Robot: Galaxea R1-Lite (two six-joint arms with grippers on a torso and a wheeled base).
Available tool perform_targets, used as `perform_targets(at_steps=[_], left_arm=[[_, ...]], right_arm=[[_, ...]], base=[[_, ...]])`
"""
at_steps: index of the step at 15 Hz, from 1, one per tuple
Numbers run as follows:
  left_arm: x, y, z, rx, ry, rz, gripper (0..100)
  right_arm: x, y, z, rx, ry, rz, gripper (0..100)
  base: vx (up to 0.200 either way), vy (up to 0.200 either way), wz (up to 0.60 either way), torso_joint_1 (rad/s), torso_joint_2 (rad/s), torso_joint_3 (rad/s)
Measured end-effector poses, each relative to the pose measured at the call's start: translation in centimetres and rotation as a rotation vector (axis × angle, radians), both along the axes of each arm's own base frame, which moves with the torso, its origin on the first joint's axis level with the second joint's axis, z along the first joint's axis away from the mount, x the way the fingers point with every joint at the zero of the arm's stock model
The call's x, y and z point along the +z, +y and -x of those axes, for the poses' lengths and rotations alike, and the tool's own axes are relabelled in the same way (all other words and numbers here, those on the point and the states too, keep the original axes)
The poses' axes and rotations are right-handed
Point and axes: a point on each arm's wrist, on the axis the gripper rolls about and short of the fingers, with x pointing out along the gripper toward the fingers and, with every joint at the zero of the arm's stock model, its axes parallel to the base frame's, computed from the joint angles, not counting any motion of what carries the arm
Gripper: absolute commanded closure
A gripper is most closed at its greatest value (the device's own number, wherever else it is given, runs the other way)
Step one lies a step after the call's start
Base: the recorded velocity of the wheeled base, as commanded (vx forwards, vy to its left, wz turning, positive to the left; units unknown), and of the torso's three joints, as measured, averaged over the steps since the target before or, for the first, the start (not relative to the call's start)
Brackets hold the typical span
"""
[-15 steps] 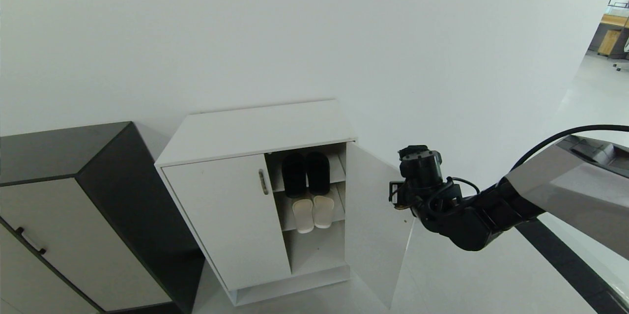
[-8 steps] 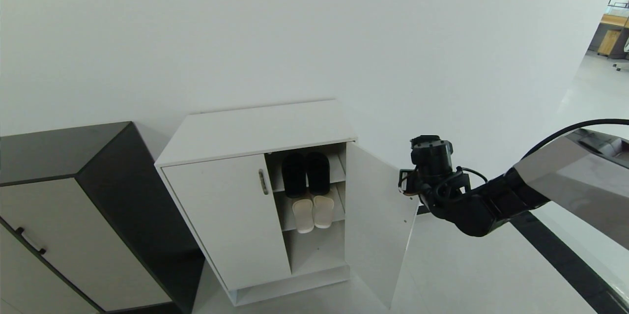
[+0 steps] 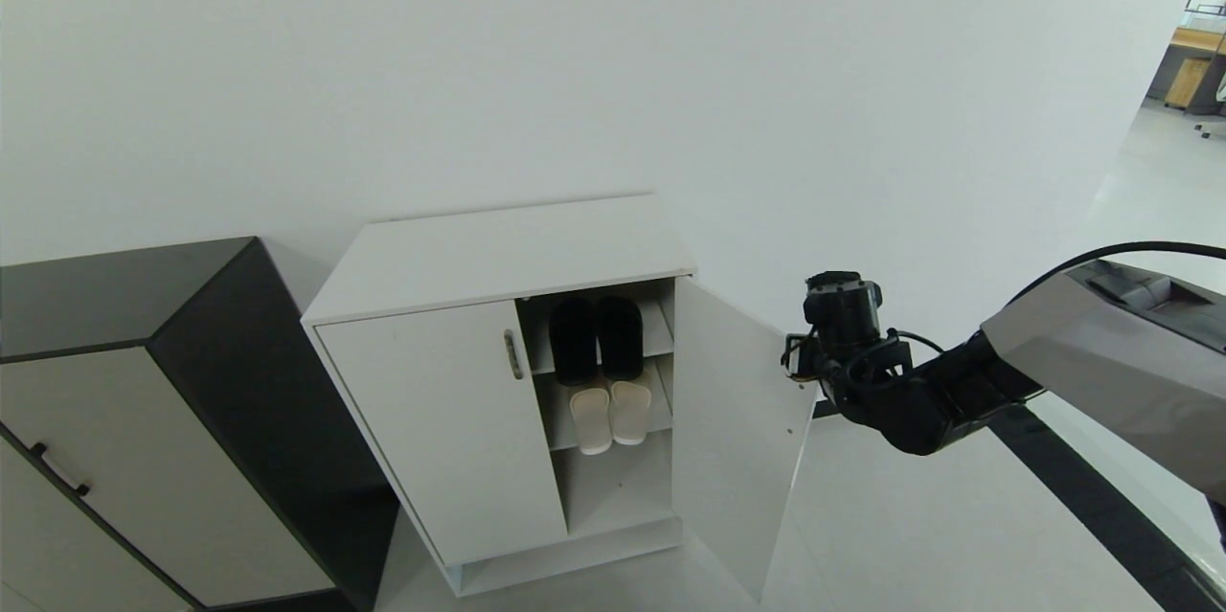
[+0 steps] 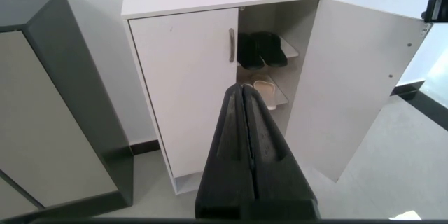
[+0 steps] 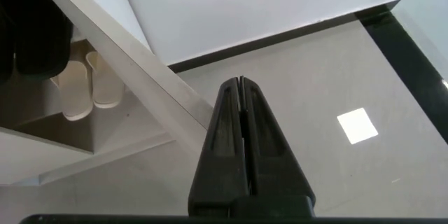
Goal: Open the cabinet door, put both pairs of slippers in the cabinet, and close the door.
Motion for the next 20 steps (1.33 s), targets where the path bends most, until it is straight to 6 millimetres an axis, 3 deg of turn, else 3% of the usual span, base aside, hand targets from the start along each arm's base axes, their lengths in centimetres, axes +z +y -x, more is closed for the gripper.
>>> perform_targets(at_steps=[6, 12, 16, 20], left_arm=[[0.0, 0.0, 0.0, 0.0, 0.0, 0.003, 100], [0.0, 0.0, 0.0, 0.001, 0.0, 0.005, 100], [0.0, 0.0, 0.0, 0.003, 0.0, 0.011, 100], [0.0, 0.0, 0.0, 0.003, 0.0, 0.012, 100]], right_arm=[[-0.5, 1.2, 1.0, 0.033, 0.019, 0.008, 100], [0.4, 5.6, 5.7, 0.164, 0.028, -0.022, 100], [1.6, 6.8, 8.3, 0.231, 0.025, -0.044, 100], [1.7, 7.0, 9.0, 0.251, 0.029, -0.025, 100]], base=[[0.0, 0.0, 0.0, 0.0, 0.0, 0.0], [0.0, 0.0, 0.0, 0.0, 0.0, 0.0], [0.0, 0.0, 0.0, 0.0, 0.0, 0.0], [0.0, 0.0, 0.0, 0.0, 0.0, 0.0]])
